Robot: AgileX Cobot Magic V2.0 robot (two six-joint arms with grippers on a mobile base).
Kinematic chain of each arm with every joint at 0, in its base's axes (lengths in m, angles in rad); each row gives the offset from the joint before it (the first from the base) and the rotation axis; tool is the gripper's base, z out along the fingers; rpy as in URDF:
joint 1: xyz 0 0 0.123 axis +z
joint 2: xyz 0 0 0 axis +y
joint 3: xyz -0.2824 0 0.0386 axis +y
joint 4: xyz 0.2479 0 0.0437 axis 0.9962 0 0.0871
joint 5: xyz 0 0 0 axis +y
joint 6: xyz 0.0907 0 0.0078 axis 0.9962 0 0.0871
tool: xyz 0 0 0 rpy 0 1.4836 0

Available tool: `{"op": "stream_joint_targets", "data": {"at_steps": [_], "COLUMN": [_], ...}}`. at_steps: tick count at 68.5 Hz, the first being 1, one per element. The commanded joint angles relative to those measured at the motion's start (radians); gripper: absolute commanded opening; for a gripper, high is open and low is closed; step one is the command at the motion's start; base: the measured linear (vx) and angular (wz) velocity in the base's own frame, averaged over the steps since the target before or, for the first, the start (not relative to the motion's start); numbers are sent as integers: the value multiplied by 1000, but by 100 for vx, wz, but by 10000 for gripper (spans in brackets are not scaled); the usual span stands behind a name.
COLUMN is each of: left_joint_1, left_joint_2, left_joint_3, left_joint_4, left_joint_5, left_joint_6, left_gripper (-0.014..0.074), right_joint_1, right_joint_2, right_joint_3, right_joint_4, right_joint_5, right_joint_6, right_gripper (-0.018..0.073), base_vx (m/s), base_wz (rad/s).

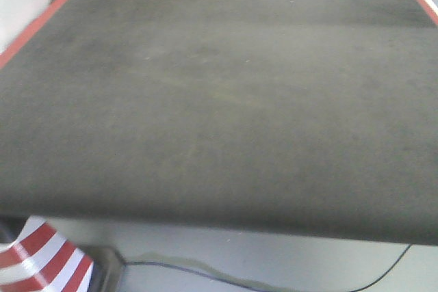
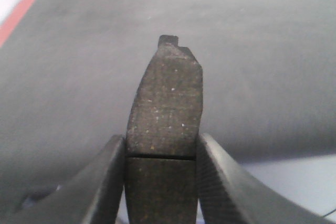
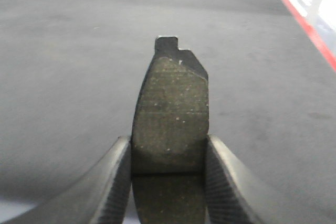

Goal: Move and align brake pads A on conveyor
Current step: 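Turn past the red-and-white cones toward the black conveyor belt, then stop the base facing the conveyor with both pads held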

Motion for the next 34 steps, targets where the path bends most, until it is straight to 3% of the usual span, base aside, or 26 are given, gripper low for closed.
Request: {"op": "stream_joint_targets", "data": {"at_steps": [1, 34], "left_joint_1": [-3, -3], "left_joint_2": [8, 8], "left_joint_3": [-31, -31], "left_joint_4": [-16, -16], "left_joint_5": [-97, -97], "left_joint_6": [-3, -3], "left_gripper": [94, 94], "right_joint_1": [-5, -5], "right_joint_2": [6, 6], "right_joint_3": [-31, -31], "right_joint_4": [-10, -10], "right_joint_5": [-99, -99], "right_joint_6": [-11, -11], "right_gripper": [101, 101], "base_vx": [27, 21], "base_wz": [-30, -24]}}
